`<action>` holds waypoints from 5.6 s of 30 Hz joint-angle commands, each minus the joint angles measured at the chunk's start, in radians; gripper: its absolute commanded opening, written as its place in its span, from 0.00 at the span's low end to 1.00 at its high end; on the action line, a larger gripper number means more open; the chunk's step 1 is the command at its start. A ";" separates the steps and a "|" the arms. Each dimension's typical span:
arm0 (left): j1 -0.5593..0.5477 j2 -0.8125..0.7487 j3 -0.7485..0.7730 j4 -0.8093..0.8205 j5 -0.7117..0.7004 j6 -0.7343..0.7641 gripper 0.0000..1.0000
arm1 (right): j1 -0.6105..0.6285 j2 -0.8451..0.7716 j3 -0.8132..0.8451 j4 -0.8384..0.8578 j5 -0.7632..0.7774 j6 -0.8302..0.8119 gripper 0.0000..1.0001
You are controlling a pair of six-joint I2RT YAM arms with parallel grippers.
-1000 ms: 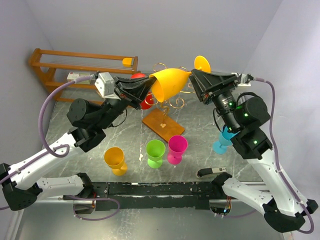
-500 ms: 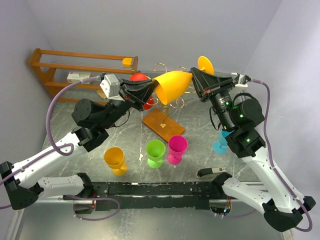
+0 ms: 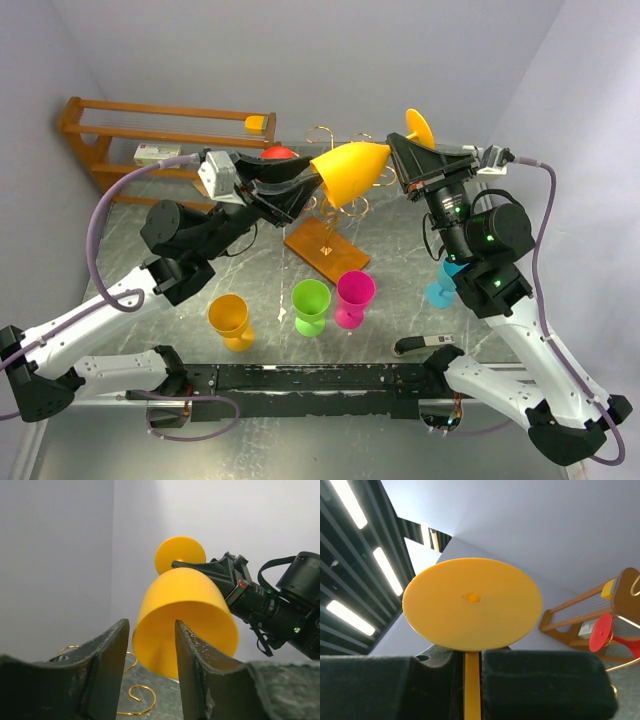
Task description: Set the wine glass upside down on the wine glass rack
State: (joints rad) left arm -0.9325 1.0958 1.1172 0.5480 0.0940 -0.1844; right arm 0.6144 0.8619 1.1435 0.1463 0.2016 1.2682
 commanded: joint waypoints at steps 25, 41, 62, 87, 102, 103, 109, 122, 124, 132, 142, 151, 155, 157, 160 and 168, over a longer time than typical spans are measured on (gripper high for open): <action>-0.001 -0.026 0.090 -0.037 -0.324 0.063 0.82 | -0.005 0.098 0.139 -0.013 0.221 -1.037 0.00; -0.001 0.117 0.296 -0.250 -0.371 -0.151 0.85 | -0.004 0.111 0.368 -0.445 0.237 -1.214 0.00; 0.041 0.206 0.444 -0.442 -0.156 -0.304 0.87 | -0.004 0.026 0.239 -0.482 0.208 -1.269 0.00; 0.115 0.621 0.586 -0.119 0.470 -1.008 0.60 | -0.004 -0.055 0.049 -0.370 0.029 -1.626 0.00; 0.115 0.642 0.567 -0.060 0.528 -1.093 0.14 | -0.003 -0.045 0.025 -0.348 0.005 -1.610 0.00; 0.115 0.648 0.574 -0.056 0.531 -1.097 0.08 | -0.003 -0.046 0.028 -0.352 0.002 -1.602 0.00; 0.120 0.662 0.609 -0.069 0.496 -1.072 0.07 | -0.005 -0.070 0.056 -0.432 0.045 -1.481 0.51; 0.144 0.701 0.654 -0.098 0.467 -1.019 0.07 | -0.003 -0.136 0.221 -0.673 0.151 -0.868 0.81; 0.144 0.698 0.650 -0.101 0.464 -1.015 0.07 | -0.003 -0.094 0.270 -0.705 0.178 -0.745 0.81; 0.144 0.683 0.626 -0.089 0.465 -1.021 0.07 | -0.003 0.041 0.378 -0.766 0.338 -0.501 0.79; 0.151 0.665 0.585 -0.053 0.466 -1.041 0.07 | -0.004 0.054 0.305 -0.621 0.288 -0.465 0.38; 0.162 0.631 0.551 -0.078 0.448 -1.017 0.21 | -0.004 0.002 0.214 -0.526 0.271 -0.415 0.00; 0.169 0.601 0.561 -0.192 0.403 -0.925 0.55 | -0.004 0.005 0.195 -0.501 0.317 -0.435 0.00; 0.185 0.577 0.561 -0.261 0.375 -0.869 0.63 | -0.003 0.009 0.179 -0.482 0.349 -0.455 0.00; 0.228 0.542 0.561 -0.357 0.337 -0.769 0.67 | -0.004 0.019 0.138 -0.417 0.388 -0.495 0.00; 0.330 0.462 0.595 -0.538 0.245 -0.485 0.67 | -0.023 0.140 0.157 -0.347 0.376 -0.537 0.00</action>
State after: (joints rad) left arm -0.6331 1.6051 1.6760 0.1177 0.4099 -0.8410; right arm 0.6094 0.9611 1.2800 -0.2691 0.5690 0.7567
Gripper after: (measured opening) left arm 0.675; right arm 0.014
